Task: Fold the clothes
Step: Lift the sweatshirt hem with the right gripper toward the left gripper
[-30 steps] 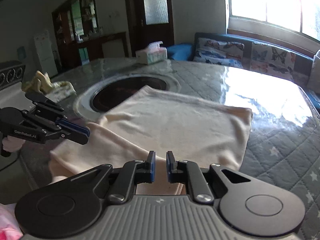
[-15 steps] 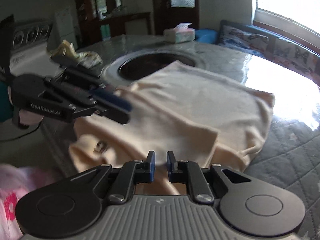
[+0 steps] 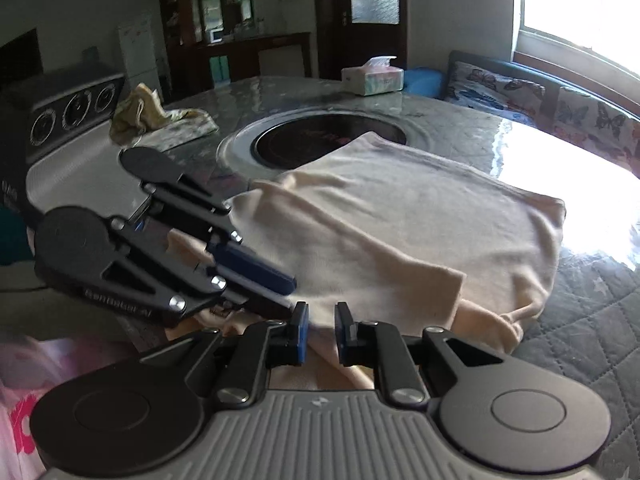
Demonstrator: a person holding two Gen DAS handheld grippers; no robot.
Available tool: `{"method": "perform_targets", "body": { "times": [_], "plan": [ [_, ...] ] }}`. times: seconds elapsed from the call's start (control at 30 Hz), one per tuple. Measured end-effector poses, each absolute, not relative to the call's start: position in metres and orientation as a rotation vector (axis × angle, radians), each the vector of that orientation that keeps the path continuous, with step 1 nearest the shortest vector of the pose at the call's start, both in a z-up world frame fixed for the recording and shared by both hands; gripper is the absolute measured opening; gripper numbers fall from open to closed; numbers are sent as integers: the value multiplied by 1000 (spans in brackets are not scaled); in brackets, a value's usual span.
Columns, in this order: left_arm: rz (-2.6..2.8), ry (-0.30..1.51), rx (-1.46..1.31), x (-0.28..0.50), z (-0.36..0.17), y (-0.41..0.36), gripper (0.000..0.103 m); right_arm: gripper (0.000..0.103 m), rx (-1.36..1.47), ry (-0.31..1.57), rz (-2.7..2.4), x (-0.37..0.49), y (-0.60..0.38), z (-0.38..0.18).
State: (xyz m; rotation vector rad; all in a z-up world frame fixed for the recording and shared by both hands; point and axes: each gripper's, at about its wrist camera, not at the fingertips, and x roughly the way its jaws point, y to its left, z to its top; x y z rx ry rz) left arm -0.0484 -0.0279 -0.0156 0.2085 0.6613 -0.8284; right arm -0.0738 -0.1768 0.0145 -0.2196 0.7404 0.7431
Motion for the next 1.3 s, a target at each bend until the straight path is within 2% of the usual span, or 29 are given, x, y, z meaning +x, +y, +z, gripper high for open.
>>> {"method": "perform_targets", "body": {
  "times": [0.13,0.17,0.27,0.4,0.7,0.73,0.77,0.8,0.87,1.03,1.1,1.23,1.3],
  "plan": [
    [-826,648,206,-52,-9,-21,21,17,-211,747,748,-75,-180,14],
    [-823,642,200,-55,-5,-17,28,21,-207,746,751,-75,-181,16],
    [-822,617,198,-67,6,-5,47,22,-201,741,755,-77,-188,23],
    [-836,597,264,-91,13,3,51,35,-231,734,753,-84,-196,30],
    [-800,516,459,-120,-8,-8,51,50,-359,733,755,-107,-205,32],
    [-799,507,472,-120,-10,-10,47,50,-371,731,758,-110,-206,32],
    [-797,498,485,-120,-13,-12,37,55,-384,729,761,-113,-207,32],
    [-798,493,484,-120,-13,-13,32,57,-397,726,763,-116,-208,32],
    [-800,484,471,-119,-14,-13,18,58,-425,718,768,-121,-210,33],
    [-777,483,378,-105,-3,-7,14,65,-468,695,788,-129,-213,32],
    [-770,485,331,-95,2,-5,13,72,-486,673,807,-130,-212,29],
    [-771,512,247,-74,8,-1,13,72,-515,626,818,-127,-203,21],
    [-773,525,227,-69,8,1,13,69,-510,606,815,-121,-199,16]
  ]
}}
